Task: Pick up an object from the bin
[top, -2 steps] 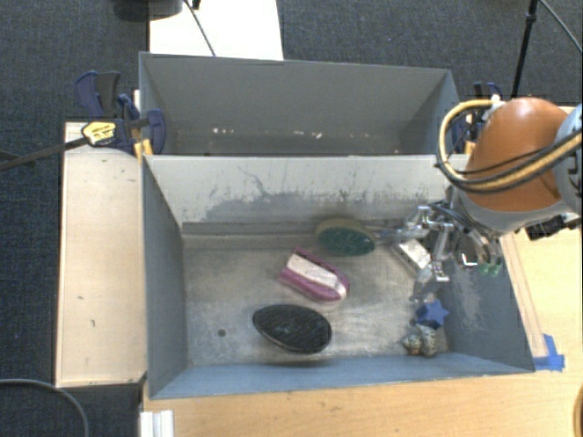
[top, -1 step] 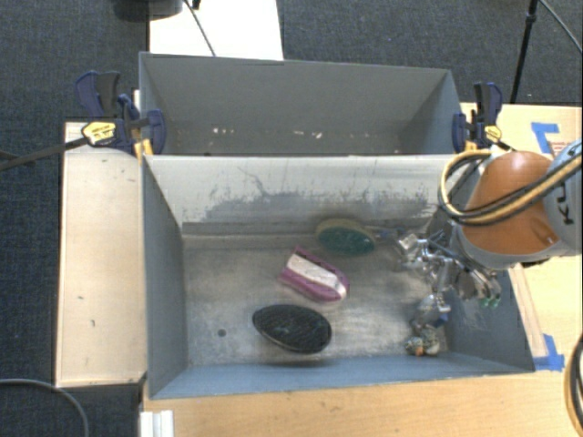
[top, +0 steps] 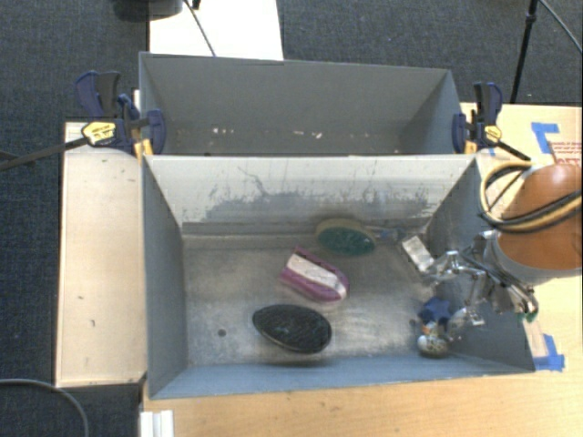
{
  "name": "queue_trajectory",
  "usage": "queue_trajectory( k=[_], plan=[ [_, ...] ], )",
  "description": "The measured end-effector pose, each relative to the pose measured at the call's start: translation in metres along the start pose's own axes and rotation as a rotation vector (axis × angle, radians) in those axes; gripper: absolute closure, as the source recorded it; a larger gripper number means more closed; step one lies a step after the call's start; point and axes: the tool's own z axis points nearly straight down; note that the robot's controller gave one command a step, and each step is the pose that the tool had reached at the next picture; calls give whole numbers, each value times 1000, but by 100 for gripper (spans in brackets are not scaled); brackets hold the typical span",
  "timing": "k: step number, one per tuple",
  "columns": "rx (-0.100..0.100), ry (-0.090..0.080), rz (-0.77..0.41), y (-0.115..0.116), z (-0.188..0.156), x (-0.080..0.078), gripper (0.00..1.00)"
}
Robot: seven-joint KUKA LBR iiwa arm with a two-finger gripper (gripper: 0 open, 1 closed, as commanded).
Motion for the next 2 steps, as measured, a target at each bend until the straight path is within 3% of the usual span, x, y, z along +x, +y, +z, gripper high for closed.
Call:
queue_trajectory(
  k=[1, 2],
  plan=[
    [-9, 21, -5, 4, 6, 5, 100],
    [-6, 14, -7, 10, -126, -13, 100]
  ],
)
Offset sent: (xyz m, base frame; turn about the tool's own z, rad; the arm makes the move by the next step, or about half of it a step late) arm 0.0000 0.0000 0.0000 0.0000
